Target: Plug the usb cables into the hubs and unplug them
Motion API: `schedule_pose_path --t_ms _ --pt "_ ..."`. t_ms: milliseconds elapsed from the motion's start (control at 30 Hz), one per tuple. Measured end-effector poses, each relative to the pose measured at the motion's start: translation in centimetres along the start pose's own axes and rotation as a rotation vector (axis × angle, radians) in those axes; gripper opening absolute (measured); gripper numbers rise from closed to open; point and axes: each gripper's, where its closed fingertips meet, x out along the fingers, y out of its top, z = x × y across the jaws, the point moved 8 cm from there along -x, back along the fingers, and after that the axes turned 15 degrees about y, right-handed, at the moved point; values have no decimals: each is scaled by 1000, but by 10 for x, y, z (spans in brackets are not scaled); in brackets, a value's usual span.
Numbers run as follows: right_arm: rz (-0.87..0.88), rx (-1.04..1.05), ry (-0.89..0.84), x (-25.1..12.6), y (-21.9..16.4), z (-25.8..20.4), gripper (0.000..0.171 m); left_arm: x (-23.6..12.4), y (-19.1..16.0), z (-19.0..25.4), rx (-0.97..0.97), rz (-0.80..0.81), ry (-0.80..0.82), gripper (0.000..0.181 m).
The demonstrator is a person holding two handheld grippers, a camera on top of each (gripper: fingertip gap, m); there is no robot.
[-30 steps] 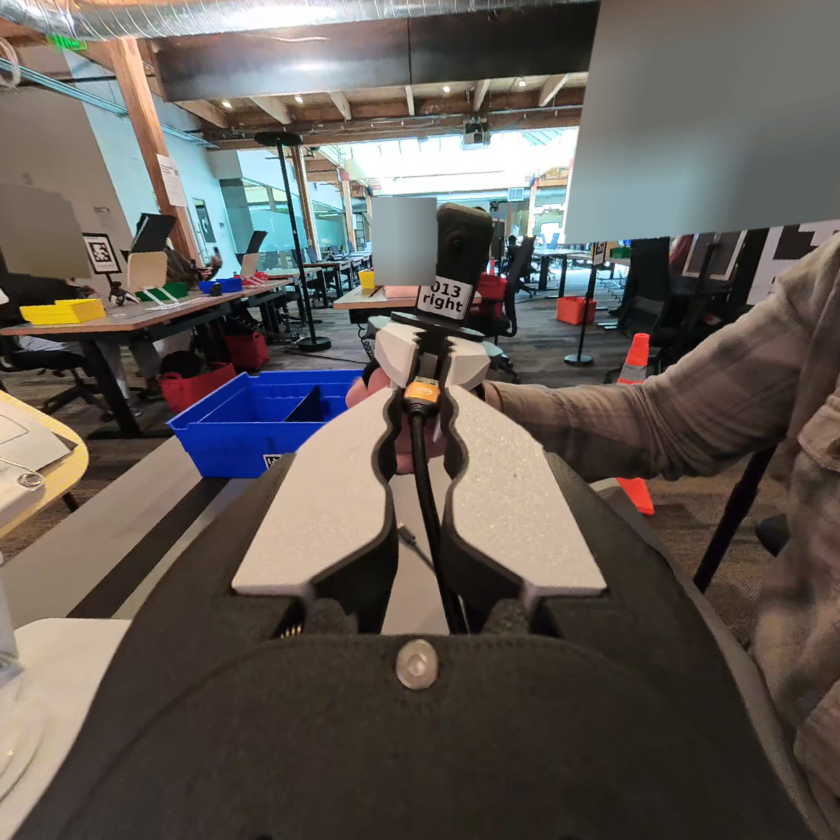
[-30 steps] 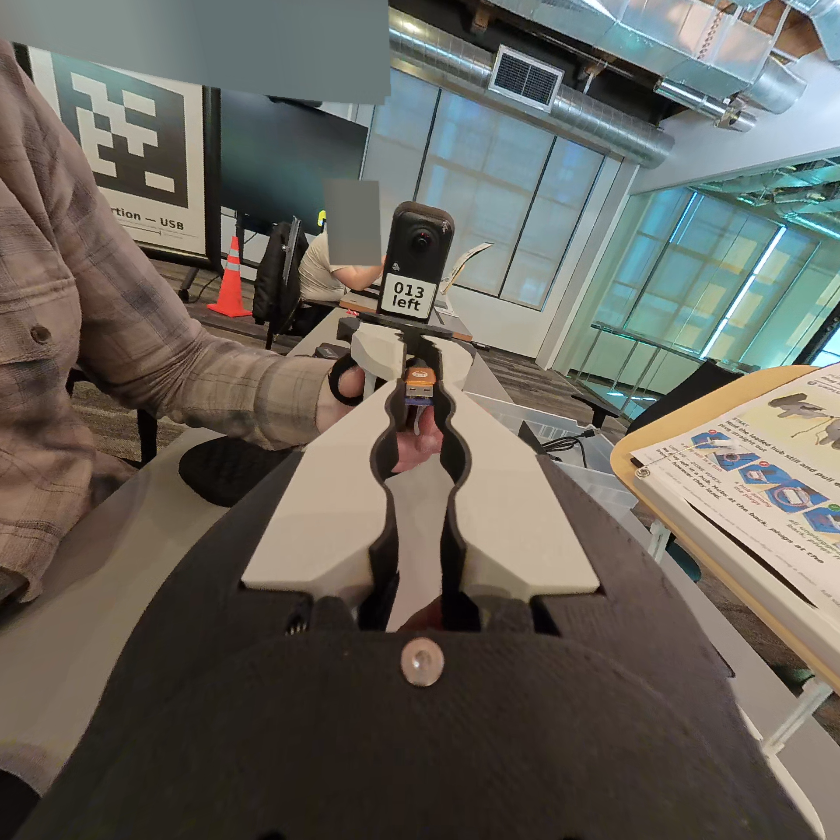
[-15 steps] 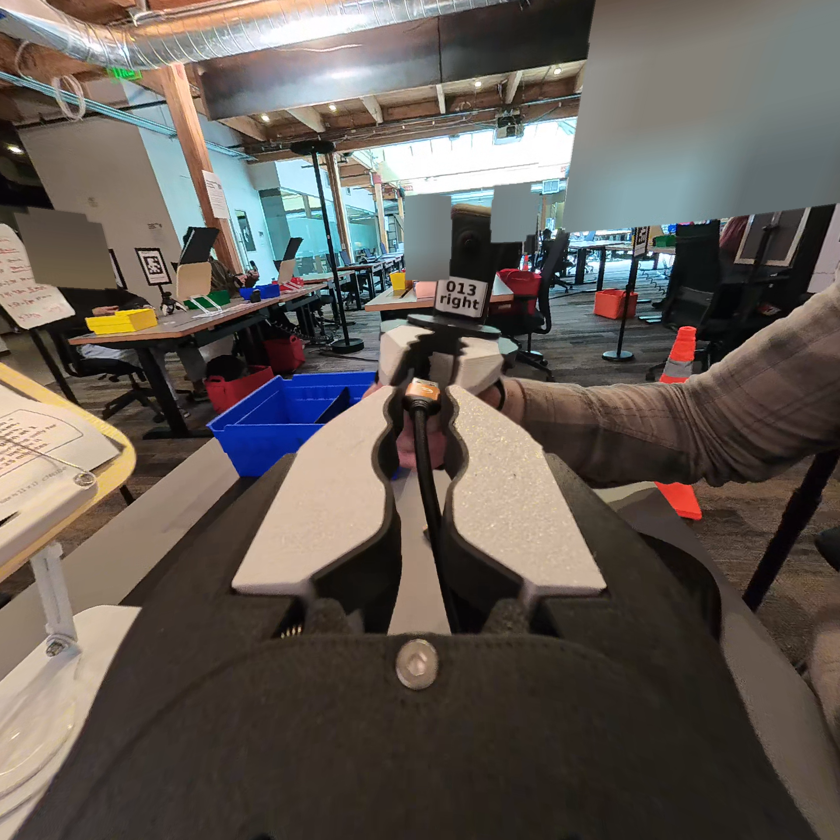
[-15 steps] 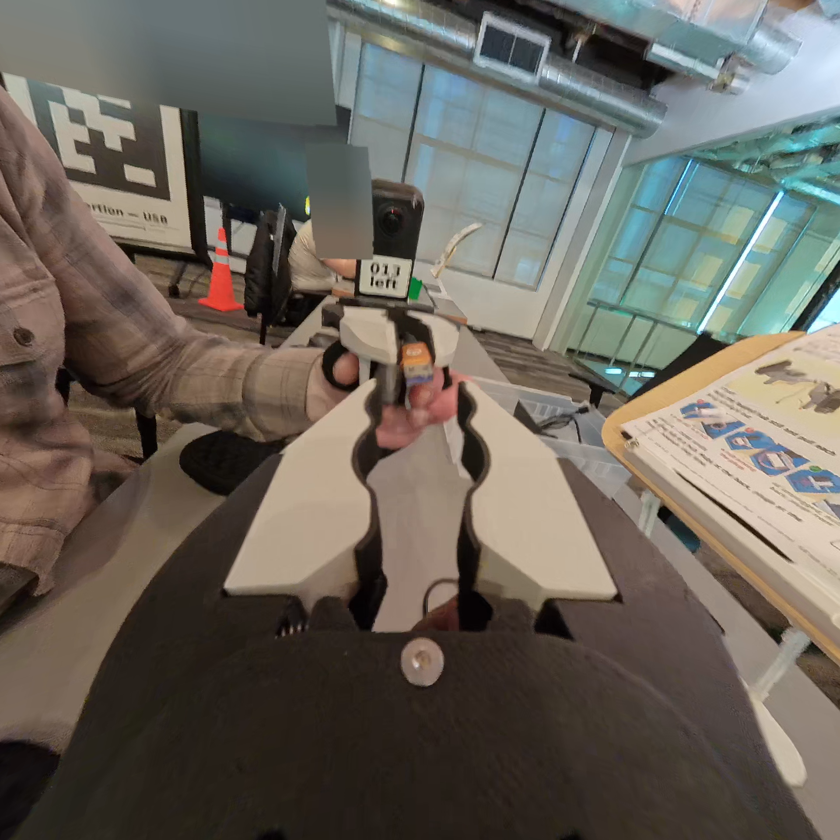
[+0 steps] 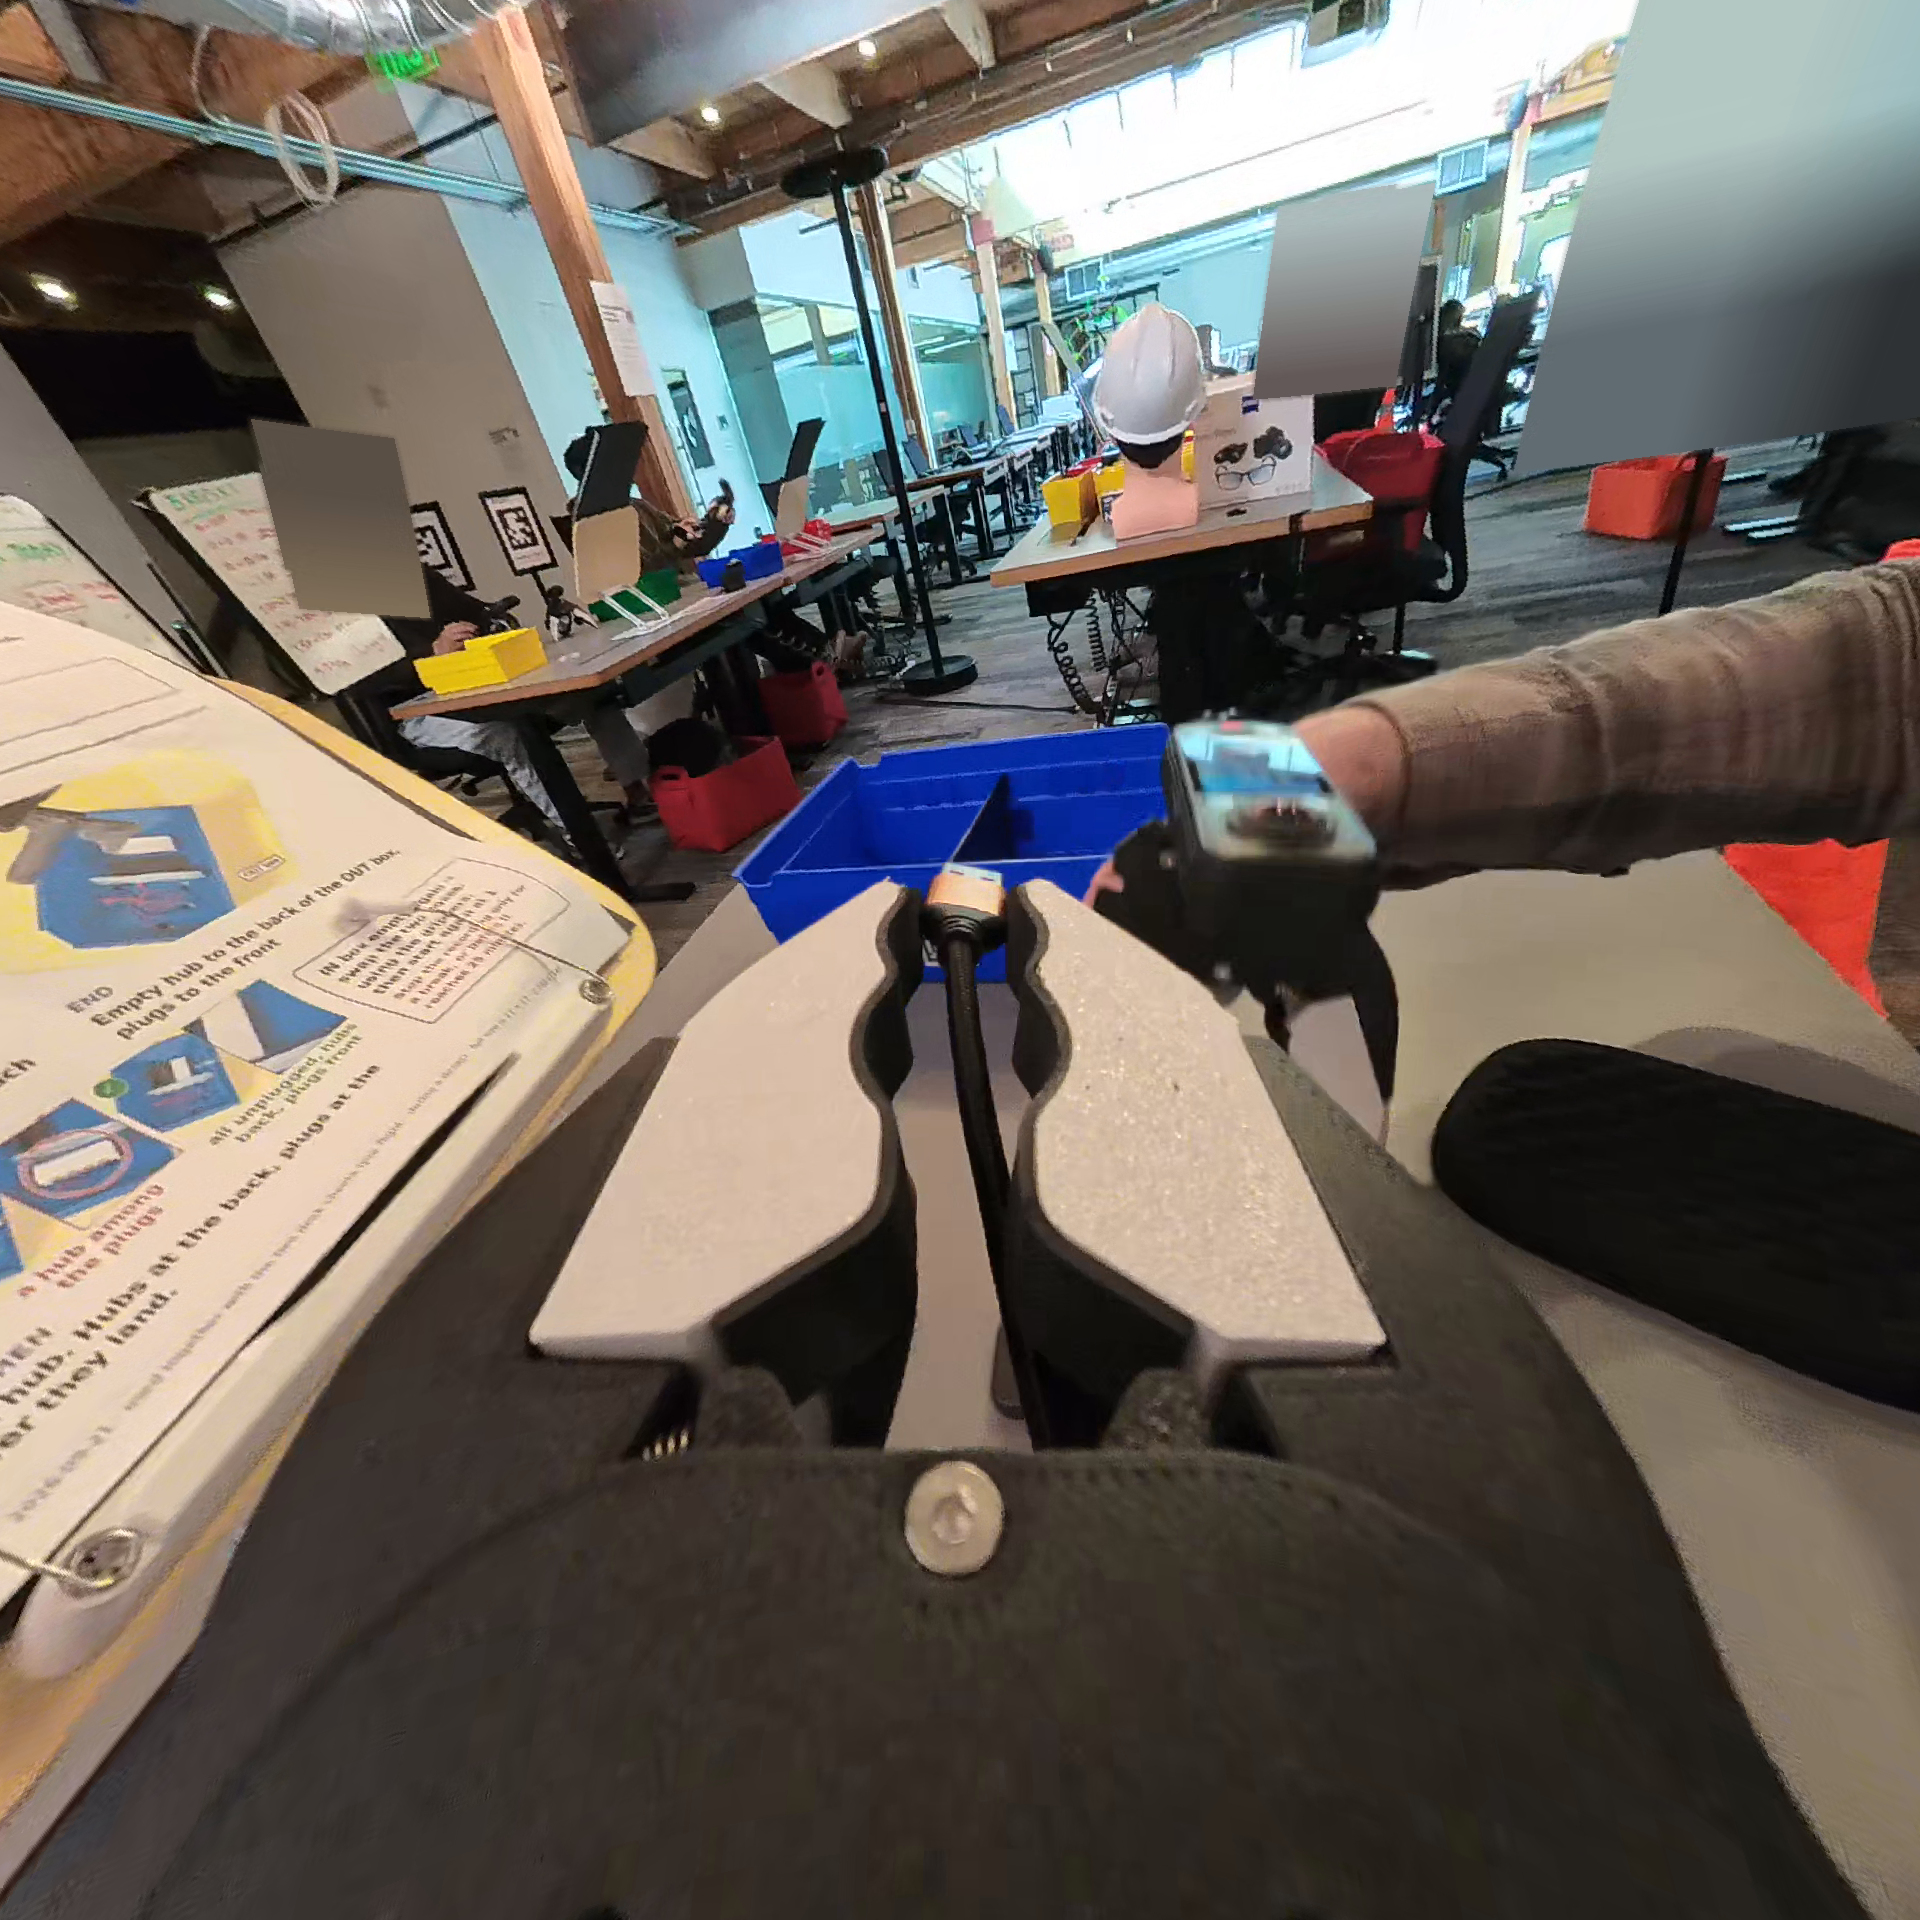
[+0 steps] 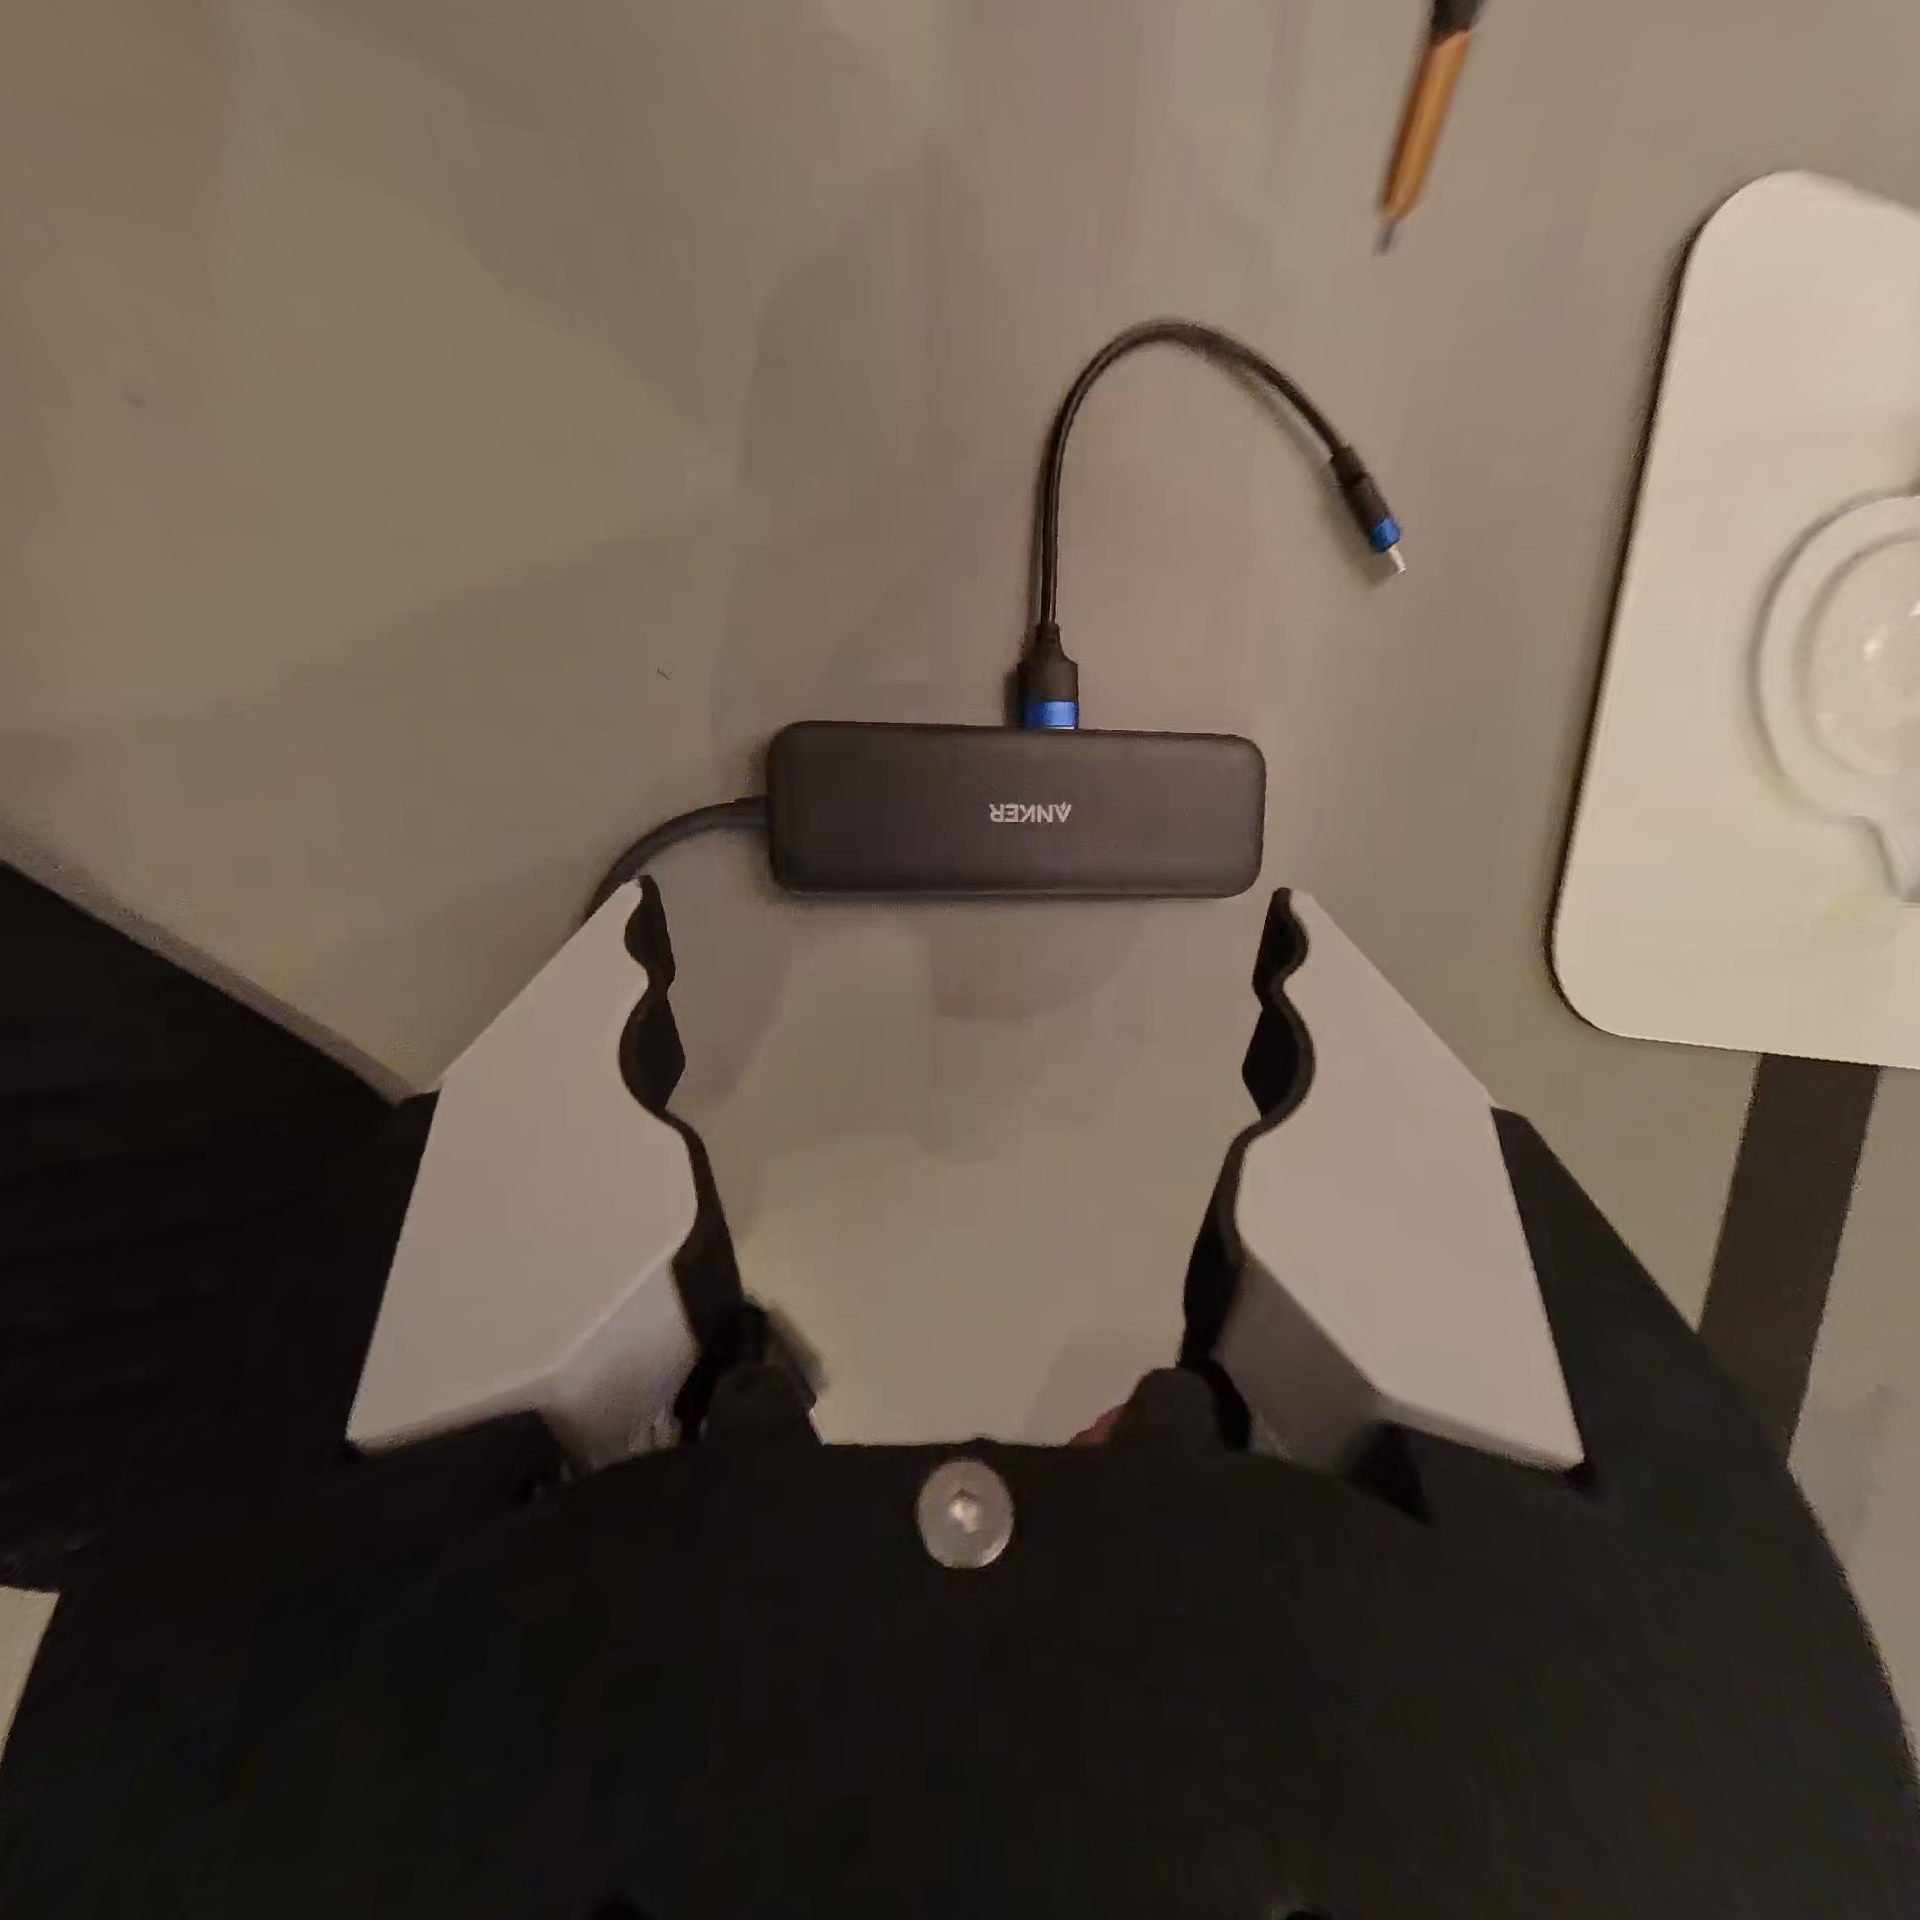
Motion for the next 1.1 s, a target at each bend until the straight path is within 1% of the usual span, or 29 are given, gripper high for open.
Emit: schedule_pose_path --t_ms 100,167,333,433,633,667,833,933,1100 --pt "-97 24 12 19 -4 17 120 6 0 -6 19 16 -10 15" --pt "-141 38 32 29 -5 24 129 7 -1 -11 24 20 8 15" --pt "-199 42 89 49 -2 33 134 -1 -11 -21 -2 26 29 15" --pt "-193 55 131 54 0 35 136 -6 -13 -29 -23 43 43 15" --pt "-177 58 168 55 -2 39 136 -13 -11 -35 -24 61 56 15" --pt "-180 57 170 55 -1 38 133 -14 -11 -35 -23 63 57 15" --pt "-183 82 162 53 -6 35 134 -16 -9 -37 -26 72 63 15" --pt "-169 97 154 53 -5 34 130 -16 -9 -37 -26 73 64 15" --pt "-186 97 157 54 -3 34 130 -14 -10 -36 -26 70 60 15"
